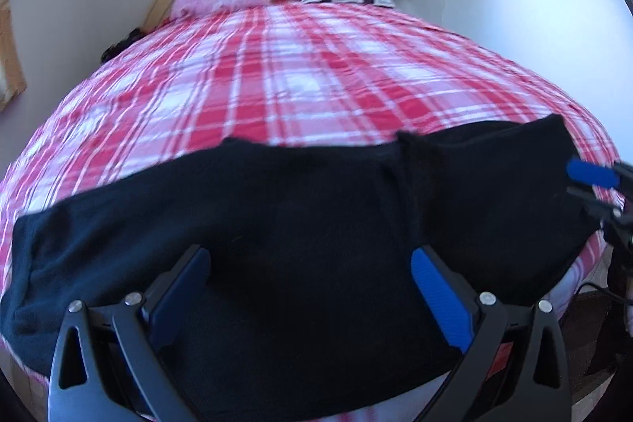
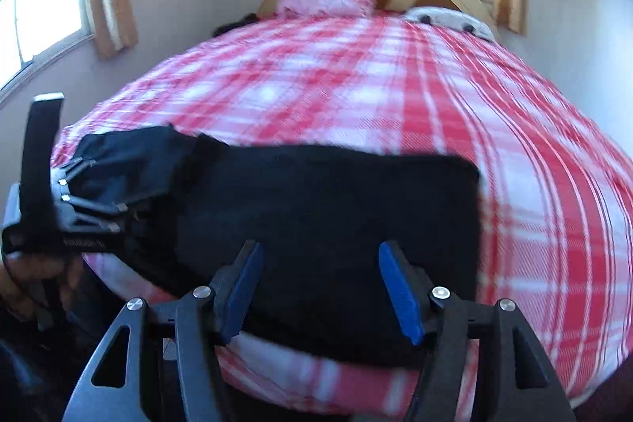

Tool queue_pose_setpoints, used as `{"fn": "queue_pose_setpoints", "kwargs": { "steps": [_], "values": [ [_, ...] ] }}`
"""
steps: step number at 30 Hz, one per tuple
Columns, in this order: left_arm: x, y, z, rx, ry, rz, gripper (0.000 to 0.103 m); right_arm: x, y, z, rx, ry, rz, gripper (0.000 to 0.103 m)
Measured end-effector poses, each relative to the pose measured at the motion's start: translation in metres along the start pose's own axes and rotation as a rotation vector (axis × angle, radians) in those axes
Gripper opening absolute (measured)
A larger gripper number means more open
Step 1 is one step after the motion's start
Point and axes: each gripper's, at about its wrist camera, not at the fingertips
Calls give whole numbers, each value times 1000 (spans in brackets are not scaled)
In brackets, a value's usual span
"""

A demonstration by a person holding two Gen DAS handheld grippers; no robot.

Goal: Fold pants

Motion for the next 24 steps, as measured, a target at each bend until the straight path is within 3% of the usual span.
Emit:
{"fn": "queue_pose_setpoints", "kwargs": {
  "steps": [7, 13, 18, 24],
  "values": [
    [-1, -4, 16, 51, -3, -7, 103, -63, 43, 46, 88, -19, 0, 63],
    [-3, -6, 24, 86, -26, -10, 103, -108, 50, 60, 137, -63, 89, 63],
    [2, -5, 35, 112, -28, -17, 103, -89, 46, 61, 112, -69, 56, 63],
    [5, -8, 52, 151, -21, -24, 103, -54, 15, 84, 129, -59, 11, 63]
  ]
}}
Point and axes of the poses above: each gripper's, at about its wrist camera, not at the fingertips, and x roughly against the way its jaws point, z to its left, y to its top, and after that the axes turned 15 degrees about y, right-handed
